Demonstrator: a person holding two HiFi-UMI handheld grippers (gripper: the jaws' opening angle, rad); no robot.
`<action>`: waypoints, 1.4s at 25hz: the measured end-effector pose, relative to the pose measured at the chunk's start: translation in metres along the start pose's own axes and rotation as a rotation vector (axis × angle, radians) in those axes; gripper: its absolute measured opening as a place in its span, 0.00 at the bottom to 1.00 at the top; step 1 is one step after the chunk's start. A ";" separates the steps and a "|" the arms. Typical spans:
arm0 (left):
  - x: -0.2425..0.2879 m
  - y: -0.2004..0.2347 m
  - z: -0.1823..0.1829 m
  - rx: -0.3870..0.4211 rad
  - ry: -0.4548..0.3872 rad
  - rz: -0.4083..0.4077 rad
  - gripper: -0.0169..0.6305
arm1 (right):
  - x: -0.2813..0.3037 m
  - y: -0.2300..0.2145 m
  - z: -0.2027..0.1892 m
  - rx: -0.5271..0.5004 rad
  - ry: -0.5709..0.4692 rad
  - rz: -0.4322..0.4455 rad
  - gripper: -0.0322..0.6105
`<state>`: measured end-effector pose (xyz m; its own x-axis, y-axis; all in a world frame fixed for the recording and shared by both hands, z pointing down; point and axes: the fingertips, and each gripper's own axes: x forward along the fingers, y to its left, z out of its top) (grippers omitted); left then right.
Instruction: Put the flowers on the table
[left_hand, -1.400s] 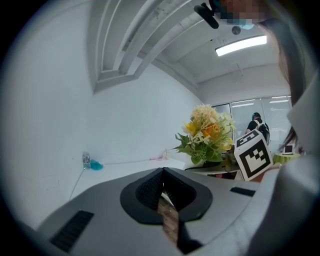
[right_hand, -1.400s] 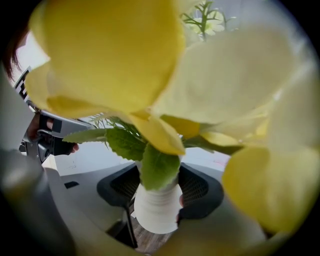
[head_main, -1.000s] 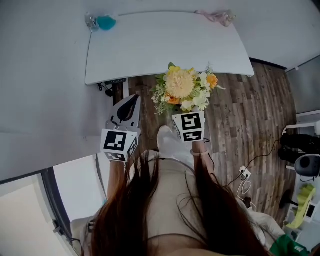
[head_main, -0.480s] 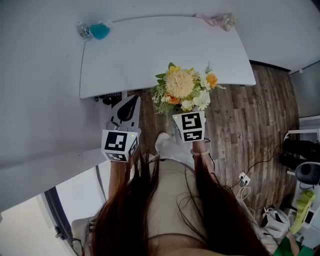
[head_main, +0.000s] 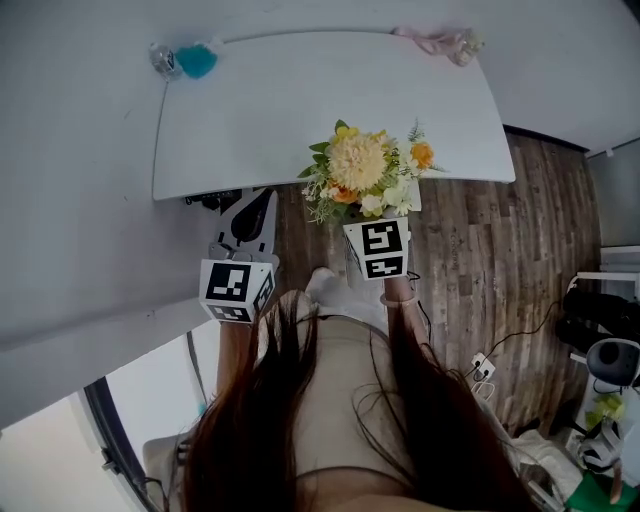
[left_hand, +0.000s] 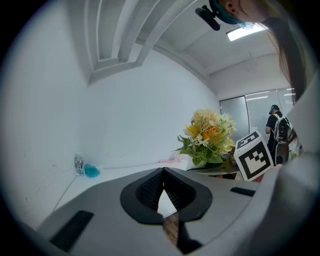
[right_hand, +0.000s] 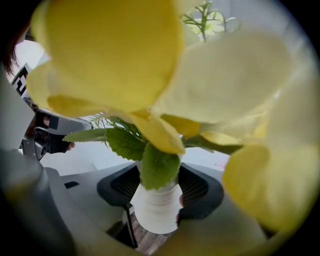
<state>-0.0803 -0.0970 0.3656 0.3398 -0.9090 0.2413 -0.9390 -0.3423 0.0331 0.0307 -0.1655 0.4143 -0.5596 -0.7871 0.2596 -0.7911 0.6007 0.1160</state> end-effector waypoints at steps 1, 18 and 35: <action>0.002 -0.001 0.000 -0.001 0.003 0.002 0.03 | 0.000 -0.002 0.000 0.000 0.000 0.004 0.45; 0.041 0.012 0.005 0.005 0.010 -0.038 0.03 | 0.030 -0.022 -0.001 -0.002 0.011 -0.017 0.45; 0.111 0.059 0.018 0.011 0.021 -0.128 0.03 | 0.098 -0.052 0.005 0.028 0.044 -0.097 0.45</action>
<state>-0.0969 -0.2224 0.3769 0.4558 -0.8526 0.2558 -0.8873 -0.4580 0.0546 0.0158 -0.2749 0.4285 -0.4688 -0.8343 0.2901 -0.8482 0.5169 0.1159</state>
